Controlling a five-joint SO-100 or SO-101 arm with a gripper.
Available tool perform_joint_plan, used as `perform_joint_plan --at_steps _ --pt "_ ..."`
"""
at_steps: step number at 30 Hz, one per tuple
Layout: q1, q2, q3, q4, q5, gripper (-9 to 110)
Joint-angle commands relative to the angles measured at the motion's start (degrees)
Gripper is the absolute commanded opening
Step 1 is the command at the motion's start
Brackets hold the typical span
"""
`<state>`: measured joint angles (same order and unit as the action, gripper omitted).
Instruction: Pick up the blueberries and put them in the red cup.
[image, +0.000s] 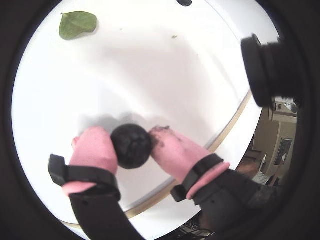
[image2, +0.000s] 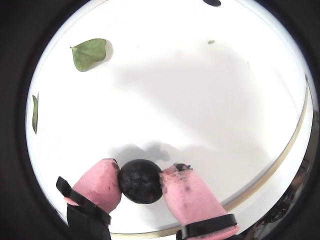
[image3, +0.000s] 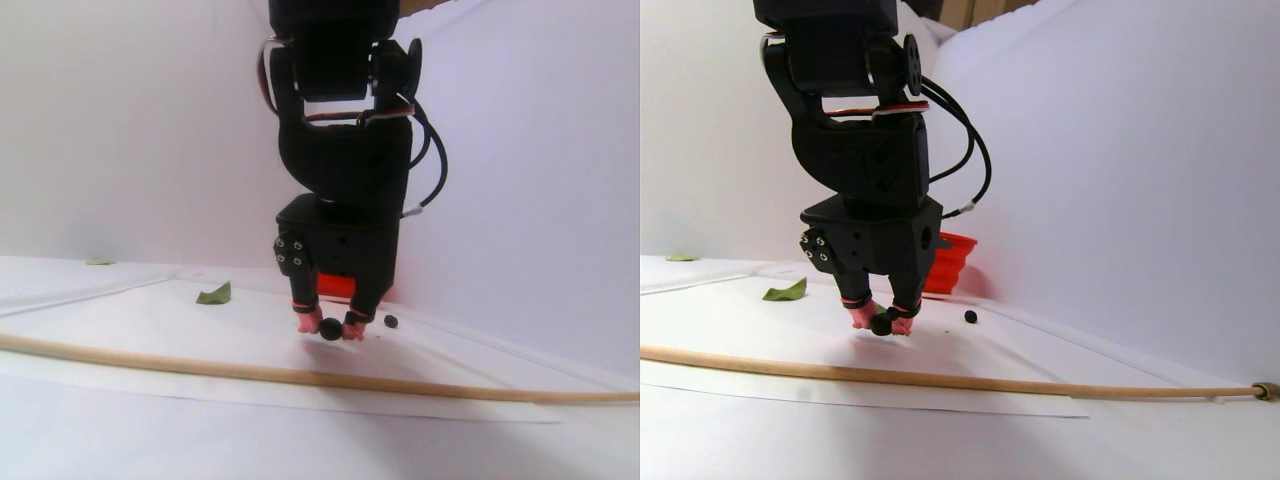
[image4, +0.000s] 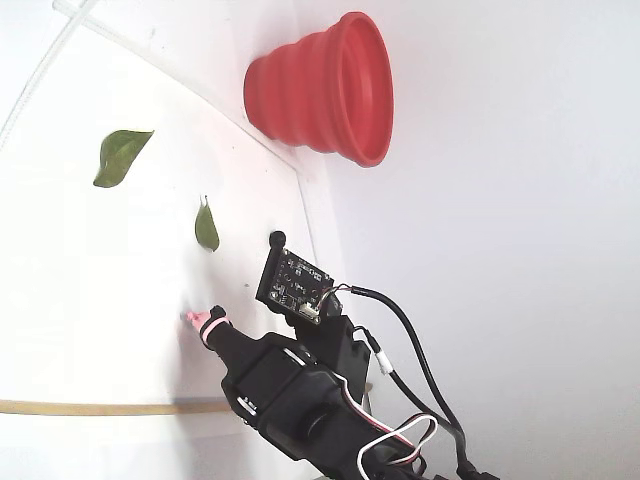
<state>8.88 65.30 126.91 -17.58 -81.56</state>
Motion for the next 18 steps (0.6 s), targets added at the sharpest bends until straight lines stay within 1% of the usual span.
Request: perform_joint_plan --at_steps 1,18 --pt "2.11 8.09 -0.18 -0.18 -1.32 14" --pt "3.43 15.56 -0.97 3.16 -7.03 14"
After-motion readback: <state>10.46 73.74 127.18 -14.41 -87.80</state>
